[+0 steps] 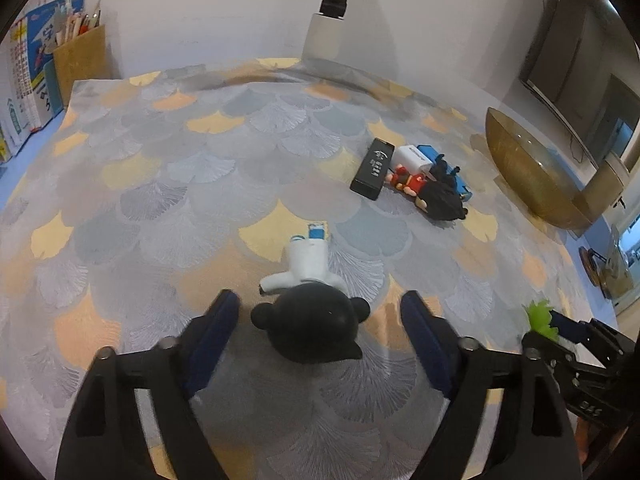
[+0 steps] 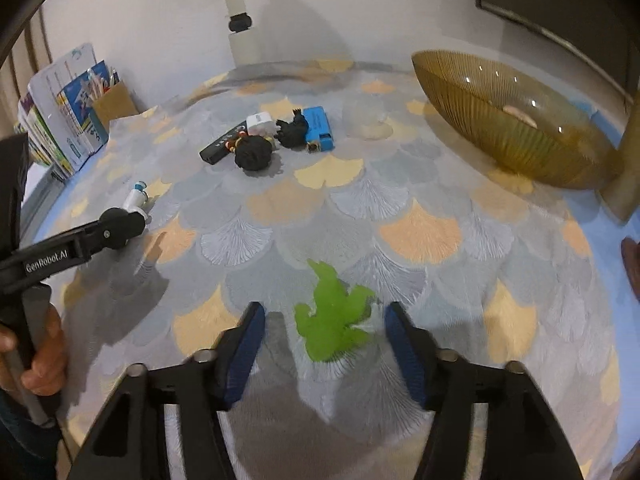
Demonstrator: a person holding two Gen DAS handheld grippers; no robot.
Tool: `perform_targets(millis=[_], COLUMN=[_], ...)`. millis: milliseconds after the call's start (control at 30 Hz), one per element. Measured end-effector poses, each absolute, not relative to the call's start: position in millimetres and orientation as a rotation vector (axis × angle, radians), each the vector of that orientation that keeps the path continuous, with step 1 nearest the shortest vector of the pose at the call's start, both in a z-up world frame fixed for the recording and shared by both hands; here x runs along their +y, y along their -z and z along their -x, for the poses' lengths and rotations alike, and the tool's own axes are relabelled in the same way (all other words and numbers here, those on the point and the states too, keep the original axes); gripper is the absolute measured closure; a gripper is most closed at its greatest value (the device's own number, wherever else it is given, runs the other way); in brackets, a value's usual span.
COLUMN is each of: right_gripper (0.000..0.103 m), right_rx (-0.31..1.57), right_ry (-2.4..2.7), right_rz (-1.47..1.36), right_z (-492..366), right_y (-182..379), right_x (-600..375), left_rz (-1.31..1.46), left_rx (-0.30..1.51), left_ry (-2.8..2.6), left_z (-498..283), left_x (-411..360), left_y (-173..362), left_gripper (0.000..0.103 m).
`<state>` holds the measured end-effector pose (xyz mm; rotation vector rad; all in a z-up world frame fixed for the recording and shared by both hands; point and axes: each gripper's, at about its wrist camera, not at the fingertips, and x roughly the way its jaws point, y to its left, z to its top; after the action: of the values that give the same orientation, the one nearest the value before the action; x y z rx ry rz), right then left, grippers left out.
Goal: Organize rigid objects
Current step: 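Carry the green figure and black penguin to the amber bowl and release them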
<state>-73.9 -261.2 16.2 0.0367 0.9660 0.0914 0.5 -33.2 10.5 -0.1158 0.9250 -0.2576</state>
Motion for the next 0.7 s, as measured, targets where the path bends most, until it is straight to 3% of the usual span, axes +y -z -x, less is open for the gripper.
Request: perform_targets(millis=[33,200,333,533,700], right_gripper=[0.070,0.070,0.070,0.070,0.070], right_rx=[0.957,0.917,0.810,0.613,0.596], right_ry=[-0.074,-0.097,-0.079,0.066,0.165], right_rz=[0.000,-0.015,-0.074,-0.147,-0.228], right_z=[73.7,82.9,94.7,101.8,77.0], right_y=[-16.0,-28.4,-80.5,-166.4,-190.7], right_x=[-257.6,-259.6,-292.2,-378.4,-437.8], left_rz=[0.107,0.051,0.043,-0.055,-0.091], left_rx=[0.922,0.900,0.823,0.610,0.622], left_ry=[0.251,0.242,0.307,0.476,0.610], left_z=[0.0,7.2,16.1,12.7,-24.5], left_x=[-34.2,-43.0,-62.6,-142.5,-223.4], left_y=[-10.6,-19.8,-62.6,-160.9,-180.8], left_gripper=[0.050,0.050,0.050,0.050,0.050])
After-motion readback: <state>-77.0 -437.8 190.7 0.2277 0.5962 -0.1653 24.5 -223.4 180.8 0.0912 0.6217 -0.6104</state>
